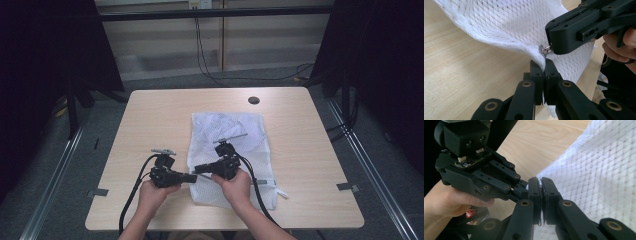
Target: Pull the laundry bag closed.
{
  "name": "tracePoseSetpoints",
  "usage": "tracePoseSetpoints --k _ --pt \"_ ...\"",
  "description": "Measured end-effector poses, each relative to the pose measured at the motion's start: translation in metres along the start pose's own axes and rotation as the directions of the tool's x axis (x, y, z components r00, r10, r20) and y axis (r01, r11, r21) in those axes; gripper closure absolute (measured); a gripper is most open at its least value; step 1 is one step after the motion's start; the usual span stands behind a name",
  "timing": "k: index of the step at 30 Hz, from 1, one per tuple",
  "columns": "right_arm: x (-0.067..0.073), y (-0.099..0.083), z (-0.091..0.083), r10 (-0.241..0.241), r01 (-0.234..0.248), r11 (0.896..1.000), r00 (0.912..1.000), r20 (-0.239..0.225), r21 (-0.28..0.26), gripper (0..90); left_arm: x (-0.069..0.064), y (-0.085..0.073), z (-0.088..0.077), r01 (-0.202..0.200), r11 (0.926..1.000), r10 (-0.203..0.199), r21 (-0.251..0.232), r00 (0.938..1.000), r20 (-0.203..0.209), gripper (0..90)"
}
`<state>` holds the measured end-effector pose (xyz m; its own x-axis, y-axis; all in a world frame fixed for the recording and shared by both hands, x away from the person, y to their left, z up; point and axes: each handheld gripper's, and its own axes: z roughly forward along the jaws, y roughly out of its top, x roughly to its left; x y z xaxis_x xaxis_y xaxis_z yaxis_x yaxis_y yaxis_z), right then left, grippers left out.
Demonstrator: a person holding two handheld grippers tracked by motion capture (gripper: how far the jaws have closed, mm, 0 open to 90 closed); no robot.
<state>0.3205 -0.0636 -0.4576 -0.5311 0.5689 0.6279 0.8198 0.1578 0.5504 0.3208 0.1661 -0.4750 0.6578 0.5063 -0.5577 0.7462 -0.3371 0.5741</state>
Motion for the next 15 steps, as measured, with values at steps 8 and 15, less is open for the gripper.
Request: tracePoseSetpoints --k 8,15 --pt "-0.0048 -0.0012 -0.0043 -0.001 0.001 1.0 1.0 0.003 -0.003 87.1 0.0 0.0002 -0.0007 0.002 1.0 -0.002 -0.004 1.0 0.005 88.4" --pt "-0.0078 -0.0021 -0.0084 0.004 -0.004 1.0 1.0 0.008 -0.003 87.0 -0.0006 0.0005 -0.0014 0.002 0.9999 -0.002 -0.015 1.0 -0.001 88.3"
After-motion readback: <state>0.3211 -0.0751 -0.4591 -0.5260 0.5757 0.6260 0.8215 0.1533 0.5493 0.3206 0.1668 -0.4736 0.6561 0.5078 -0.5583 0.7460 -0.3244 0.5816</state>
